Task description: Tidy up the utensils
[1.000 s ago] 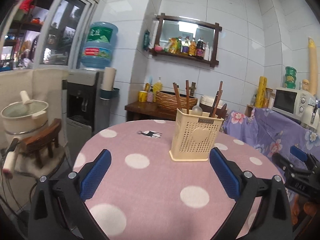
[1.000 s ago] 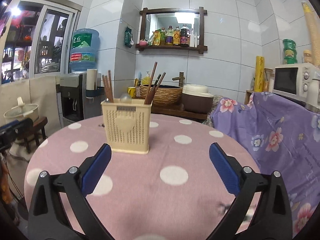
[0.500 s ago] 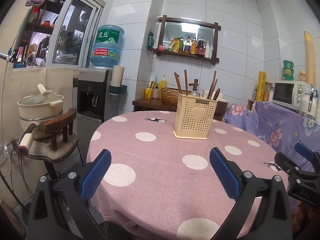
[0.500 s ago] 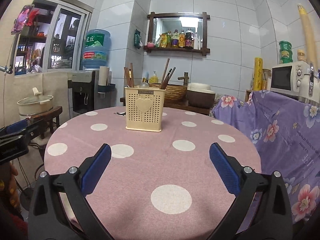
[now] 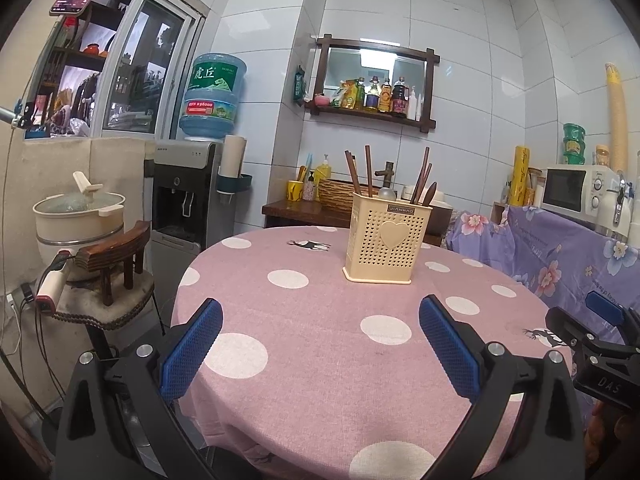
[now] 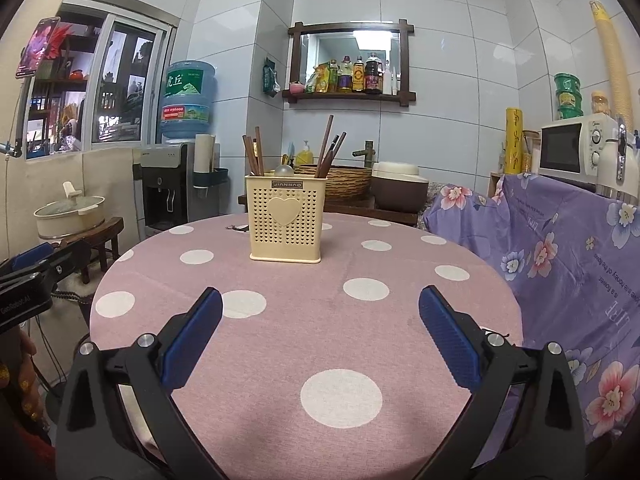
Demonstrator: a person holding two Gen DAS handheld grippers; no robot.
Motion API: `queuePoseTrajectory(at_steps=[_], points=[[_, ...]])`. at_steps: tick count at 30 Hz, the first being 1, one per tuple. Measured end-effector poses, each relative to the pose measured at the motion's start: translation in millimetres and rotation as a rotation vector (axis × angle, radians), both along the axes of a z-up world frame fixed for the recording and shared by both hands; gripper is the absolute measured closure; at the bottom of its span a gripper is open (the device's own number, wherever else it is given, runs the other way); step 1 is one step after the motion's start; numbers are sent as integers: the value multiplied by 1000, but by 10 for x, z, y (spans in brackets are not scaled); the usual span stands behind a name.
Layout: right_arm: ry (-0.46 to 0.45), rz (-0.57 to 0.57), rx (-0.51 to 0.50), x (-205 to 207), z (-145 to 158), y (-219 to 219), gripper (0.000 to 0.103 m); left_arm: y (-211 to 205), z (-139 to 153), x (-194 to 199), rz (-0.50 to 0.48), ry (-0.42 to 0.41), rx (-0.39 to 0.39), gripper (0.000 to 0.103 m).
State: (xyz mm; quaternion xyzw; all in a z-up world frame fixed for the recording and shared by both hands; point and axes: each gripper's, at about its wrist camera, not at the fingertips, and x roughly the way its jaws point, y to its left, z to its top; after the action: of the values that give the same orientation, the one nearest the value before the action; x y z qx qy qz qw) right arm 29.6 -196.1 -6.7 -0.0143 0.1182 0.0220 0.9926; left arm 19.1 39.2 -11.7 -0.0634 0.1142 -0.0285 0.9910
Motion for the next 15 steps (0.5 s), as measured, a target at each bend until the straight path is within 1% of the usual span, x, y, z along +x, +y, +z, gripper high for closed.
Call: queuePoseTrajectory(at_steps=[15], points=[[8, 3, 15, 10, 1, -7, 6, -59, 15, -2, -17, 5, 12, 5]])
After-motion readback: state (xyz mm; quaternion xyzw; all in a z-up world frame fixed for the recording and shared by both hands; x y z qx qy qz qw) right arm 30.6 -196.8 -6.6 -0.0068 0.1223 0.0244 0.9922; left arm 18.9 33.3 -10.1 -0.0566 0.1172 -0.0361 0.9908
